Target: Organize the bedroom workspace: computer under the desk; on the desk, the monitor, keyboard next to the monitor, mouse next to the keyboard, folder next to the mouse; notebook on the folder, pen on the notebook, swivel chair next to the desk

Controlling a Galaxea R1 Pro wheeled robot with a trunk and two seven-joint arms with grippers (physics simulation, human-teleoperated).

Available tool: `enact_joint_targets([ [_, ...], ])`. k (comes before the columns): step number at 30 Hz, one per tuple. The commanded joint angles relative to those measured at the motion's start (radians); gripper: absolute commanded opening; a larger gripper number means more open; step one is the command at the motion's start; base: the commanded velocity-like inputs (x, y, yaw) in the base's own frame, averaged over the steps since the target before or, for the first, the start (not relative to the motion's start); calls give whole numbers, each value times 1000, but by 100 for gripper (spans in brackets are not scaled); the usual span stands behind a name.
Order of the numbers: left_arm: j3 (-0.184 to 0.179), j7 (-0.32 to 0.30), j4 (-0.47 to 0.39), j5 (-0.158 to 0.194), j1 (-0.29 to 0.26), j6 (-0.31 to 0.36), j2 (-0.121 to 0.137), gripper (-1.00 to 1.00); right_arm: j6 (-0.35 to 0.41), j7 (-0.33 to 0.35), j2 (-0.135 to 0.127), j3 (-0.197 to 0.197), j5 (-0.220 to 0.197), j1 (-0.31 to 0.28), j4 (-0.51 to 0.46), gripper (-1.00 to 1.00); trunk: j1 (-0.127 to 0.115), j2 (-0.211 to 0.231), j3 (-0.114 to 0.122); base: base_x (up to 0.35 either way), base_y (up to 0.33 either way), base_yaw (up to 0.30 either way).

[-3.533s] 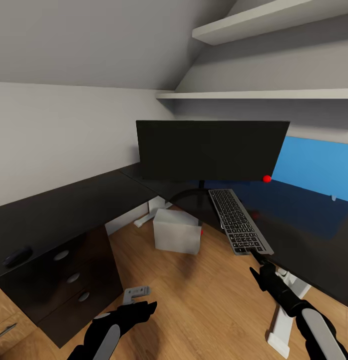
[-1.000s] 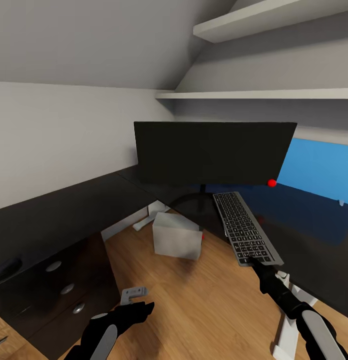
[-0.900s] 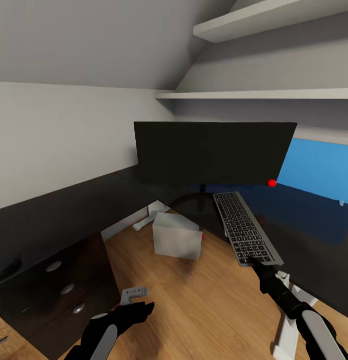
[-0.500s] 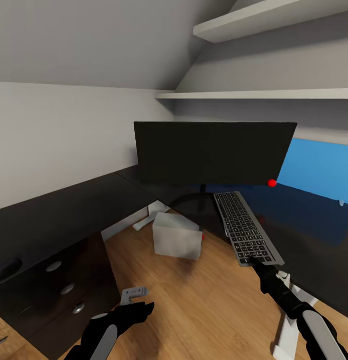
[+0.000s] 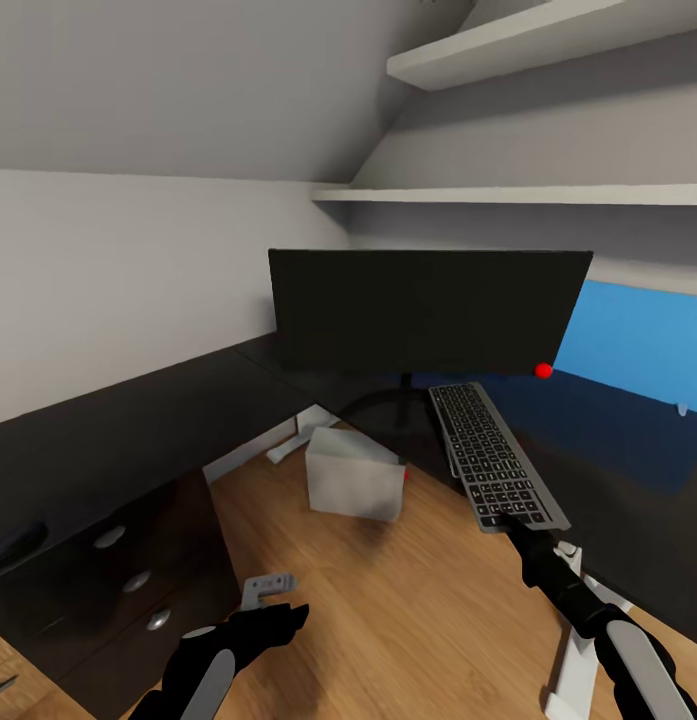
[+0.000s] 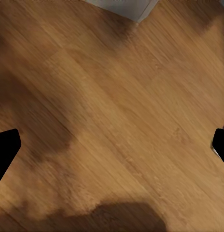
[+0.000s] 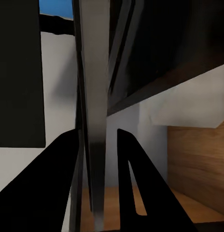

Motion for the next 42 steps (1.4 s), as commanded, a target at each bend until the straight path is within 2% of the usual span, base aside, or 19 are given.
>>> enact_joint_targets([
  [1,-2,10,-1,11,0,2,1,100,6,1,0,-2,-3,-1,0,-100,0,0,-1,0,0,0],
  [42,-2,9,3,11,-1,0,1,100,16,4,-6,-1,-3,2,3,-100,0,0,-1,0,0,0],
])
